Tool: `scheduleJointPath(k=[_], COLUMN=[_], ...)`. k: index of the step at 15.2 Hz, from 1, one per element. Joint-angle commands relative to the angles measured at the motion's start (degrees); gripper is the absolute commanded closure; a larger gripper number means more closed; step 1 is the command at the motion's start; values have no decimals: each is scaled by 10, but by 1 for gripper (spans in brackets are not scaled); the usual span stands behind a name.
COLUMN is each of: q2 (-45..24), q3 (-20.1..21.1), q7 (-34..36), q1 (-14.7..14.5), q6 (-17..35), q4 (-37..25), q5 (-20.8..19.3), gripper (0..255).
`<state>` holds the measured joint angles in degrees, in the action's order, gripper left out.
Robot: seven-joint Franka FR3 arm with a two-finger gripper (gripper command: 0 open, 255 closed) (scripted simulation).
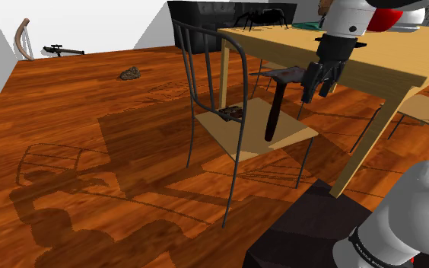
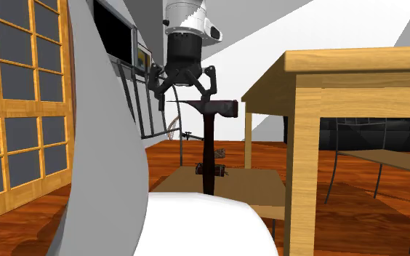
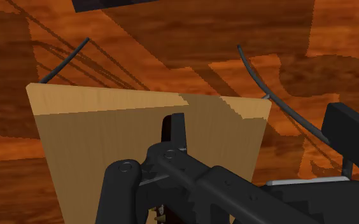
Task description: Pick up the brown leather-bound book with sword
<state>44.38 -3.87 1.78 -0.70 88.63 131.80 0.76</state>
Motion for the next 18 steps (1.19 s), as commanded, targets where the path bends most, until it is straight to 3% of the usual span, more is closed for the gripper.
scheduleJointPath(k=[1,9,18], q2=[0,-165,-365], q3=[0,29,52], q7=[0,40,93], q1=[0,2,8], q6=[0,107,177], q4=[0,-49,-164], q5=[0,-19,-60], gripper=[0,0,0])
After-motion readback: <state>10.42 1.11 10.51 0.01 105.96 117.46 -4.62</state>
